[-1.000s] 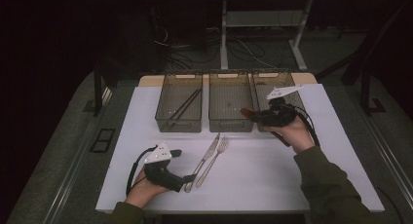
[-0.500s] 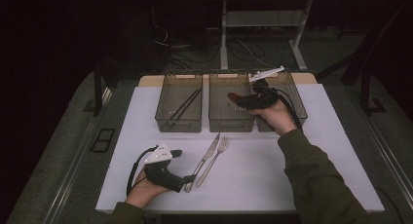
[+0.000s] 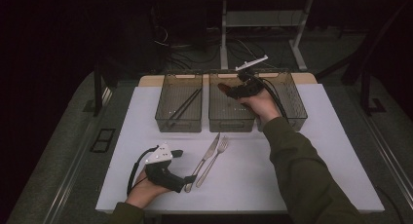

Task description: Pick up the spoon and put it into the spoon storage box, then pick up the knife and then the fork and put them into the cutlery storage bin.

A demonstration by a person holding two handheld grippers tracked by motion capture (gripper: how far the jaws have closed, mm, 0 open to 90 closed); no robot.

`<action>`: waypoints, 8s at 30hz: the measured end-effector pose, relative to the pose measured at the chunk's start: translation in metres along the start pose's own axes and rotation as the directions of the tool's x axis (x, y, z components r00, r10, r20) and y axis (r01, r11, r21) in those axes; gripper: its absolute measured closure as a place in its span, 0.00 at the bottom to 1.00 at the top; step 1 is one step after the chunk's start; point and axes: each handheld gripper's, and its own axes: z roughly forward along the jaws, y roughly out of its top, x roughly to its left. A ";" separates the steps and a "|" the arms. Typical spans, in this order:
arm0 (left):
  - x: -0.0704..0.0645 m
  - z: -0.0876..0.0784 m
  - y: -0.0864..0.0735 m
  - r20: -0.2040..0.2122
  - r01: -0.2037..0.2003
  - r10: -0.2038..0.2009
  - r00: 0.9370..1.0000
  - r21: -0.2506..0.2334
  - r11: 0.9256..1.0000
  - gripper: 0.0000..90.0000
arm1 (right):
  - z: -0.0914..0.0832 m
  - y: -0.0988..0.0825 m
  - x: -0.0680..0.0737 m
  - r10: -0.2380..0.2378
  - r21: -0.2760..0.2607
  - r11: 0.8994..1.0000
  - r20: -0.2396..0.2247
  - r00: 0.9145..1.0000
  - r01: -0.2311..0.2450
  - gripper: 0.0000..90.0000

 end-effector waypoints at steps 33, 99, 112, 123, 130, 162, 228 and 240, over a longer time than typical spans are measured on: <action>-0.001 0.001 0.000 0.005 0.000 0.000 1.000 0.002 1.000 0.00 | 0.024 0.003 -0.006 0.038 -0.037 0.999 -0.011 0.999 -0.038 0.55; -0.004 -0.001 0.002 -0.047 0.003 -0.003 0.999 0.016 1.000 0.00 | -0.125 -0.237 0.020 -0.041 -0.149 0.988 -0.031 0.999 0.036 0.22; -0.008 0.001 0.007 -0.070 0.008 -0.005 0.998 0.051 0.999 0.05 | -0.137 -0.261 0.015 -0.011 -0.132 0.991 0.011 1.000 0.013 0.21; -0.007 0.008 0.016 -0.108 0.072 -0.063 0.992 0.083 0.994 0.38 | -0.135 -0.261 0.016 -0.024 -0.122 0.992 0.015 1.000 0.026 0.22; -0.007 0.021 0.020 -0.111 0.090 -0.077 0.991 0.123 0.988 0.55 | -0.134 -0.261 0.017 -0.025 -0.113 0.993 0.014 1.000 0.026 0.22; -0.022 0.044 0.013 -0.169 0.080 -0.029 0.985 0.305 0.949 0.99 | -0.136 -0.261 0.016 -0.021 -0.119 0.993 0.018 1.000 0.023 0.22; 0.034 0.036 0.028 -0.152 0.041 0.029 0.988 0.439 0.898 0.88 | -0.134 -0.261 0.016 -0.021 -0.114 0.993 0.004 1.000 0.022 0.22; 0.031 0.034 0.027 -0.133 -0.029 0.096 0.987 0.434 0.900 0.88 | -0.134 -0.261 0.015 -0.020 -0.114 0.993 0.004 1.000 0.020 0.22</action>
